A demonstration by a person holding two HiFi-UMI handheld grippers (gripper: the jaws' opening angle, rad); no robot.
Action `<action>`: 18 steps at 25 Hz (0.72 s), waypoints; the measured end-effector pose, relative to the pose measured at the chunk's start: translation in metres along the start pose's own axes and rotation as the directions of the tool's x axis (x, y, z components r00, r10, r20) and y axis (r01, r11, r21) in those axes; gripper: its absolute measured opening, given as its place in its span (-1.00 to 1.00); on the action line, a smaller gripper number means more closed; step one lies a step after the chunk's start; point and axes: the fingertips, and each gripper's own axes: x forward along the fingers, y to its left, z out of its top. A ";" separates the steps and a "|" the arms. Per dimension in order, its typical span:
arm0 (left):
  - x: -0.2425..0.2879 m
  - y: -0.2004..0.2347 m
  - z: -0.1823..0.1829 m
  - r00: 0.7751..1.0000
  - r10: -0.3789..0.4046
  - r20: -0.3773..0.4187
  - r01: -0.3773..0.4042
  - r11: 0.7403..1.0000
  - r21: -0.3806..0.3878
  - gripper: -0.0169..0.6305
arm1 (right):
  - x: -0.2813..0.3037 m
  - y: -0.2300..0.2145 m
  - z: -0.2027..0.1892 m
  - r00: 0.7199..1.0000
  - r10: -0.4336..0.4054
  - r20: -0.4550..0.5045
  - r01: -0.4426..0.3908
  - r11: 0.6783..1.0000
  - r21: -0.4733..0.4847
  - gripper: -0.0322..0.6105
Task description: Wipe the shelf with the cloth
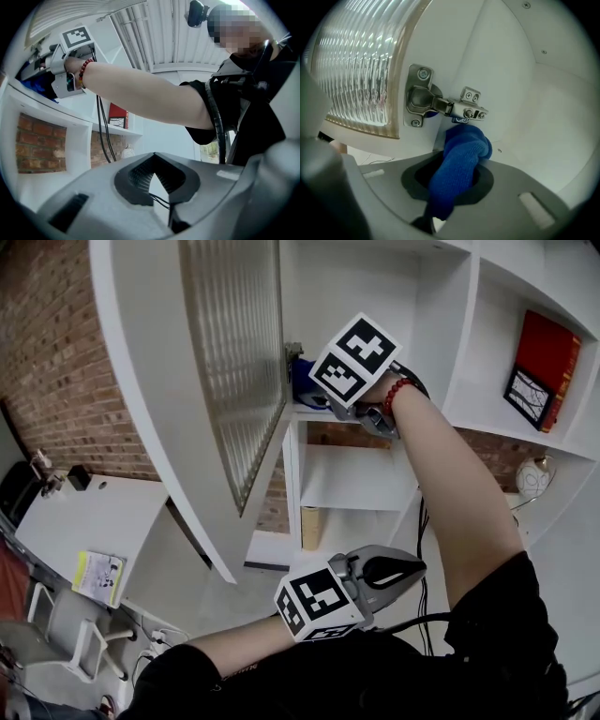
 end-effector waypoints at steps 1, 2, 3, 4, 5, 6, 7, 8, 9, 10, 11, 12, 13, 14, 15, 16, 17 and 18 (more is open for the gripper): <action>0.001 0.000 0.000 1.000 -0.001 -0.001 0.001 1.000 0.000 -0.94 | 0.000 0.000 0.000 1.000 -0.002 0.001 0.002 1.000 -0.004 -0.73; 0.003 0.000 0.000 1.000 -0.002 -0.002 0.002 1.000 -0.001 -0.94 | 0.001 0.000 0.000 1.000 -0.002 -0.001 0.002 1.000 -0.001 -0.73; 0.004 0.000 -0.001 1.000 -0.003 -0.004 0.003 1.000 -0.003 -0.94 | 0.001 -0.001 0.000 1.000 -0.001 -0.005 0.001 1.000 0.005 -0.73; 0.005 0.000 -0.001 1.000 -0.003 -0.007 0.003 1.000 -0.005 -0.94 | 0.001 -0.001 -0.001 1.000 0.000 -0.008 0.000 1.000 0.012 -0.73; 0.005 0.001 -0.002 1.000 -0.002 -0.009 0.002 1.000 -0.007 -0.94 | 0.000 -0.001 -0.001 1.000 -0.002 -0.011 0.003 1.000 0.017 -0.73; 0.006 0.001 -0.002 1.000 0.000 -0.011 0.000 1.000 -0.009 -0.94 | 0.000 -0.002 -0.001 1.000 -0.007 -0.012 0.008 1.000 0.020 -0.73; 0.007 0.002 -0.003 1.000 0.001 -0.012 -0.002 1.000 -0.011 -0.94 | -0.001 -0.002 -0.001 1.000 -0.014 -0.011 0.014 1.000 0.022 -0.73; 0.008 0.002 -0.003 1.000 0.000 -0.014 -0.001 1.000 -0.014 -0.94 | -0.001 -0.002 -0.002 1.000 -0.022 -0.010 0.022 0.999 0.026 -0.74; 0.010 0.001 -0.004 1.000 -0.003 -0.017 0.003 1.000 -0.014 -0.94 | -0.001 -0.002 -0.002 1.000 -0.030 -0.010 0.030 0.999 0.031 -0.74; 0.012 0.000 -0.005 1.000 -0.009 -0.022 0.009 1.000 -0.012 -0.94 | -0.002 -0.002 -0.002 0.999 -0.038 -0.010 0.038 0.999 0.036 -0.74; 0.014 0.000 -0.005 1.000 -0.016 -0.027 0.016 1.000 -0.007 -0.94 | -0.002 -0.003 -0.002 0.999 -0.044 -0.011 0.045 0.998 0.041 -0.74; 0.016 -0.001 -0.005 0.999 -0.022 -0.031 0.022 1.000 -0.002 -0.94 | -0.002 -0.003 -0.002 0.999 -0.049 -0.013 0.050 0.998 0.047 -0.74; 0.017 -0.002 -0.005 0.999 -0.026 -0.033 0.026 1.000 0.003 -0.94 | -0.002 -0.003 -0.002 0.998 -0.053 -0.016 0.053 0.997 0.055 -0.74; 0.019 -0.002 -0.005 0.999 -0.031 -0.034 0.031 1.000 0.006 -0.94 | -0.002 -0.004 -0.004 0.998 -0.055 -0.021 0.056 0.996 0.068 -0.74; 0.020 -0.002 -0.005 0.999 -0.036 -0.035 0.036 0.999 0.008 -0.94 | -0.002 -0.005 -0.005 0.998 -0.057 -0.026 0.059 0.995 0.085 -0.74; 0.022 -0.003 -0.005 0.998 -0.043 -0.037 0.044 0.999 0.010 -0.94 | -0.003 -0.006 -0.006 0.998 -0.059 -0.029 0.061 0.993 0.105 -0.74; 0.024 -0.004 -0.005 0.998 -0.052 -0.039 0.052 0.999 0.012 -0.94 | -0.003 -0.007 -0.007 0.998 -0.059 -0.032 0.063 0.990 0.122 -0.74; 0.026 -0.005 -0.005 0.997 -0.060 -0.041 0.061 0.998 0.013 -0.94 | -0.004 -0.007 -0.007 0.998 -0.060 -0.034 0.064 0.989 0.136 -0.73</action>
